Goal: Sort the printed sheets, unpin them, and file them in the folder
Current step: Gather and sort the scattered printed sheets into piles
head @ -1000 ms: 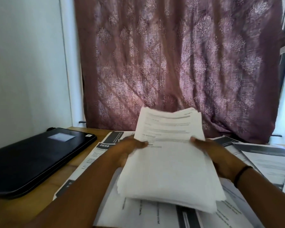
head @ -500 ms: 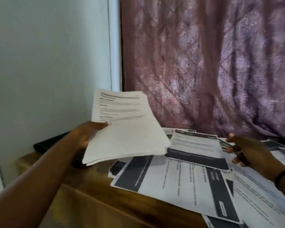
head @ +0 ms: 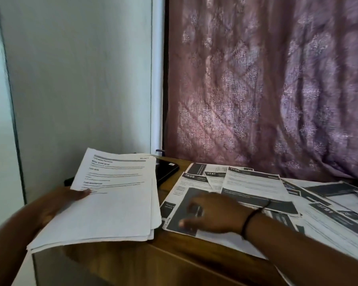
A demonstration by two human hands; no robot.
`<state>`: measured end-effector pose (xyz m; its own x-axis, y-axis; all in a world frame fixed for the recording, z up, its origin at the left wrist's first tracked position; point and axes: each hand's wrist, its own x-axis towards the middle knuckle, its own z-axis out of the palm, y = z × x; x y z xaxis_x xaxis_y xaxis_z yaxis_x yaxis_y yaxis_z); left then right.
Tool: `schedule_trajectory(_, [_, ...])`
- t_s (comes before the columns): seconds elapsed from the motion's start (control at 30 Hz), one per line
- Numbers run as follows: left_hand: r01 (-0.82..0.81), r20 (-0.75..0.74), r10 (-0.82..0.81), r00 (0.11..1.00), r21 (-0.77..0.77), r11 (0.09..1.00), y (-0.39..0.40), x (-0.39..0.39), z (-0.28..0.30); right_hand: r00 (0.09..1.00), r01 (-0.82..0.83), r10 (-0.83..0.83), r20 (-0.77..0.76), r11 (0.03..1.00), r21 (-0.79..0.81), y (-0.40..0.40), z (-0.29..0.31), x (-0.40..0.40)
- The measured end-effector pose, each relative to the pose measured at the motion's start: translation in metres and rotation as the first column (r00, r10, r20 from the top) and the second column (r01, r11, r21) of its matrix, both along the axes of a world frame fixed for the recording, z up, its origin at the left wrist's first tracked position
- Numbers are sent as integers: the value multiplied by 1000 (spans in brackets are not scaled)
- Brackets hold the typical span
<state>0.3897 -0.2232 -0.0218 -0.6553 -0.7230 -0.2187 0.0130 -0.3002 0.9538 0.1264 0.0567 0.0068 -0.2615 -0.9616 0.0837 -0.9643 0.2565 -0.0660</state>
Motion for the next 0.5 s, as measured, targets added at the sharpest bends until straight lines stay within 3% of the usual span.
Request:
schedule_trajectory(0.1, [27, 2, -27, 1000, 55, 998, 5, -5, -5, 999, -29, 30, -17, 998, 62, -20, -24, 30])
schedule_trajectory(0.3, [70, 9, -70, 997, -1, 998, 27, -36, 4, 965, -78, 83, 248, 996, -32, -7, -24, 32])
schedule_trajectory(0.4, [137, 63, -133, 989, -57, 989, 40, -59, 9, 977, 11, 17, 214, 991, -130, 7, -16, 7])
schedule_trajectory(0.5, [192, 128, -173, 976, -152, 970, 52, -78, 13, 967, 176, -154, 201, 980, -95, 32, -8, -27])
